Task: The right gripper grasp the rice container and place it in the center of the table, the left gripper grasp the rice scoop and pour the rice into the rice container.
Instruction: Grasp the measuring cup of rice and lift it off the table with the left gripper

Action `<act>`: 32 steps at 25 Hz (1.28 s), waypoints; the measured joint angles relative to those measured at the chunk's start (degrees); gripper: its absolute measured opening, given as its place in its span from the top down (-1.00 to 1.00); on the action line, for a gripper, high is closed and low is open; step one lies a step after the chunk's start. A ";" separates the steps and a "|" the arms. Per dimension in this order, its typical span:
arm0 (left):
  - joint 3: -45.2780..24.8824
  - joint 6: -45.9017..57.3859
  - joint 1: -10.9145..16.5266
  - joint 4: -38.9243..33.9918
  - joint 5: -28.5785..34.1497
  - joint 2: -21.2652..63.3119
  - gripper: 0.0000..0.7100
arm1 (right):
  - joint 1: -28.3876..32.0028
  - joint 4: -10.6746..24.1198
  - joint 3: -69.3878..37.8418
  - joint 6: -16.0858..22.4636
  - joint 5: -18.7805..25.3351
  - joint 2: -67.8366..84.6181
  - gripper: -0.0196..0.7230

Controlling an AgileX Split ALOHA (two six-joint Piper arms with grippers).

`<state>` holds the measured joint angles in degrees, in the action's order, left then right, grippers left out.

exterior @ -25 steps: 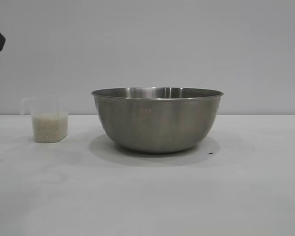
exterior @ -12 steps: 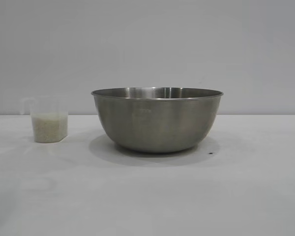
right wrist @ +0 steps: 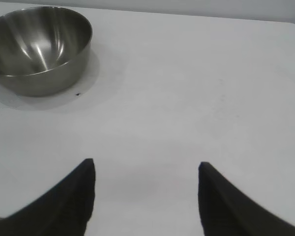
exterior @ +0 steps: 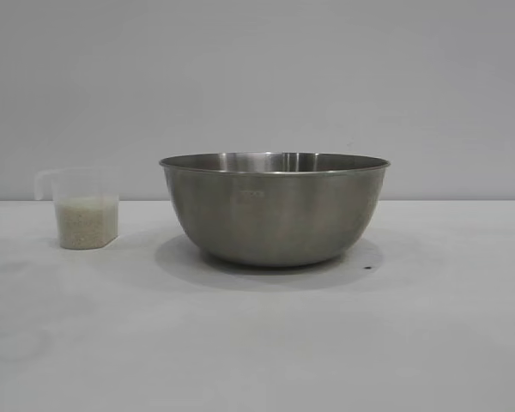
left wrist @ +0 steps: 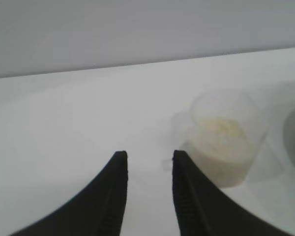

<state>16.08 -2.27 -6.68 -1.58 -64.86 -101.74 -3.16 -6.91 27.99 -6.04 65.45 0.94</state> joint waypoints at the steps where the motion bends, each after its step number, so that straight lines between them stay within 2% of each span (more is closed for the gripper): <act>1: -0.02 -0.12 0.00 -0.95 0.00 -1.08 0.41 | 0.00 0.00 0.00 0.00 0.00 0.00 -0.25; 6: -0.24 -0.47 0.00 -3.38 -0.13 -4.43 0.41 | 0.00 0.00 0.00 0.00 0.00 0.00 -0.25; 15: 0.48 -0.59 0.00 -3.76 -0.22 -5.68 0.41 | 0.00 0.00 0.00 0.00 0.00 0.00 -0.25; 24: 5.33 -0.59 0.00 -3.76 -0.35 -10.67 0.41 | 0.00 0.00 0.00 0.00 0.00 0.00 -0.25; 25: 6.20 -0.59 0.00 -3.76 -0.35 -11.12 0.29 | 0.00 0.00 0.00 0.00 0.00 0.00 -0.25; 26: 7.01 -0.59 0.00 -3.76 -0.35 -11.53 0.28 | 0.00 0.00 0.00 0.00 0.00 0.00 -0.25; 32: 12.85 -0.59 0.00 -3.51 -0.35 -15.11 0.32 | 0.00 0.00 0.00 0.00 0.00 0.00 -0.25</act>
<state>28.93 -2.85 -6.68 -5.09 -65.21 -116.85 -3.16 -6.91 27.99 -6.04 65.45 0.94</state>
